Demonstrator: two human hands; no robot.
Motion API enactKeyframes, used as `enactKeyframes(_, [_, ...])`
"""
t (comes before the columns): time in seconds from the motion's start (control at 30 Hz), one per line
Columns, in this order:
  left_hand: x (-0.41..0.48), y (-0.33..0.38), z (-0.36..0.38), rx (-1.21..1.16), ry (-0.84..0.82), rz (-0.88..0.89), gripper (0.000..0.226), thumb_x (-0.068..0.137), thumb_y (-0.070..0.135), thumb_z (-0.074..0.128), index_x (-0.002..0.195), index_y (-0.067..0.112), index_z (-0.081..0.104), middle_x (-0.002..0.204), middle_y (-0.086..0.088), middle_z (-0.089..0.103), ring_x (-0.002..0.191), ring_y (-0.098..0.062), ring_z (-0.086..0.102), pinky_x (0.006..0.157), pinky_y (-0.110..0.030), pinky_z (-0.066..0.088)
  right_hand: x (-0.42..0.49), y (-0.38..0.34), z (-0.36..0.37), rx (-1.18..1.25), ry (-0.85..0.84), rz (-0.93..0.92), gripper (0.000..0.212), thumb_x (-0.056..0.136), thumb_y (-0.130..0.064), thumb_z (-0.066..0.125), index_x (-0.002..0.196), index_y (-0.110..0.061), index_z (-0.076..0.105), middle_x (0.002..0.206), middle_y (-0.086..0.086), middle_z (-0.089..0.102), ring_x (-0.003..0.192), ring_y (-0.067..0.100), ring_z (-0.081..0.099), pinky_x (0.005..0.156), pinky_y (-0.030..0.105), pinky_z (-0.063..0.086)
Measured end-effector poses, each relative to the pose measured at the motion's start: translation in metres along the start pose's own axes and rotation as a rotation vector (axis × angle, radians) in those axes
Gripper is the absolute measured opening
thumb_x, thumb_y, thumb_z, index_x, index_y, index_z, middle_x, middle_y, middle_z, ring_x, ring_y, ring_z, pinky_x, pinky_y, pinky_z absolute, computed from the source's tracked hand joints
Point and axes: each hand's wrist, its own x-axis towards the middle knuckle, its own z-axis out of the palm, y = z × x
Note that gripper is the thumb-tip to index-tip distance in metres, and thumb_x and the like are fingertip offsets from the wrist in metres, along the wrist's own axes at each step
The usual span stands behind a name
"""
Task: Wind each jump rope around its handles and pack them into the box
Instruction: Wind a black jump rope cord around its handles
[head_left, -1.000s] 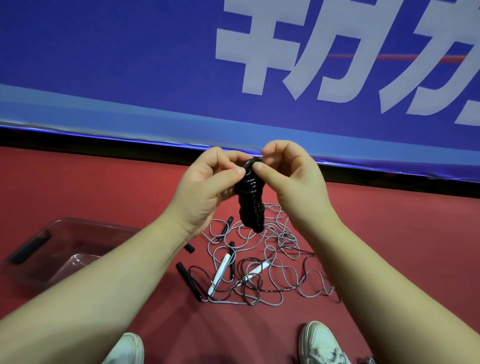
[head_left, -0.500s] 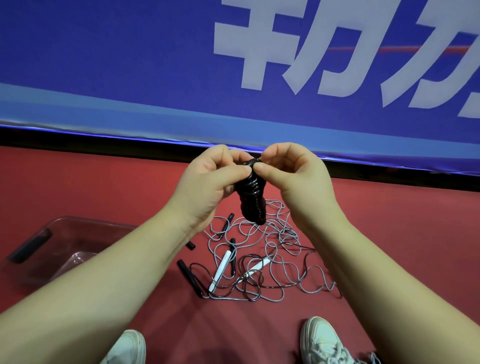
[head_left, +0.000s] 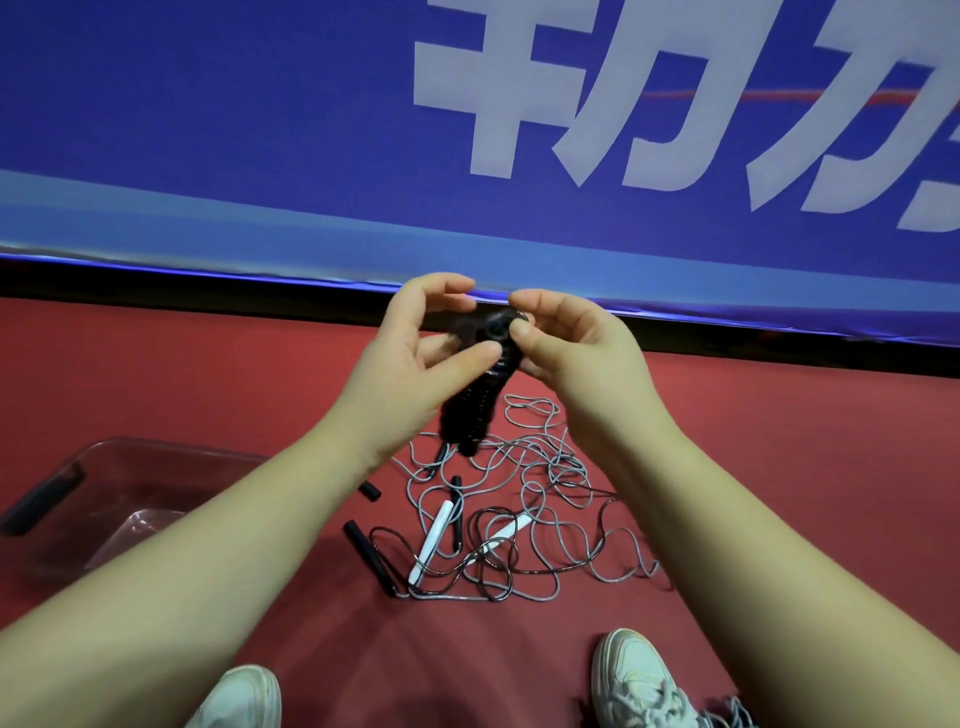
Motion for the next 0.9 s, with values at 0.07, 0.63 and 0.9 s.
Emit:
enactKeyframes(0.07, [-0.001, -0.008, -0.001, 0.190, -0.039, 0.063, 0.055, 0.073, 0.030, 0.068, 0.120, 0.037, 0.041, 0.127, 0.000, 0.045, 0.103, -0.008, 0.061, 0.090, -0.026, 0.049, 0.001, -0.002, 0.002, 0.121, 0.043, 0.035, 0.024, 0.091, 0.004, 0.052, 0.087, -0.018, 0.061, 0.083, 0.001, 0.061, 0.082, 0.015, 0.062, 0.072, 0.020, 0.054])
enactKeyframes(0.63, [-0.001, -0.013, -0.008, 0.369, 0.042, 0.171, 0.046, 0.082, 0.040, 0.052, 0.123, 0.060, 0.043, 0.131, 0.009, 0.053, 0.112, -0.028, 0.058, 0.094, -0.055, 0.046, 0.008, -0.001, 0.000, 0.046, 0.012, -0.005, 0.015, 0.087, -0.004, 0.061, 0.080, -0.018, 0.062, 0.076, -0.007, 0.064, 0.077, 0.009, 0.060, 0.071, 0.018, 0.051])
enactKeyframes(0.9, [-0.003, -0.015, -0.009, 0.529, -0.027, 0.233, 0.048, 0.083, 0.037, 0.050, 0.127, 0.053, 0.039, 0.128, 0.030, 0.046, 0.108, -0.004, 0.056, 0.095, -0.023, 0.044, 0.008, -0.007, -0.007, 0.268, 0.010, 0.186, 0.015, 0.084, 0.007, 0.059, 0.077, -0.007, 0.059, 0.077, 0.005, 0.064, 0.070, 0.013, 0.065, 0.071, 0.019, 0.056])
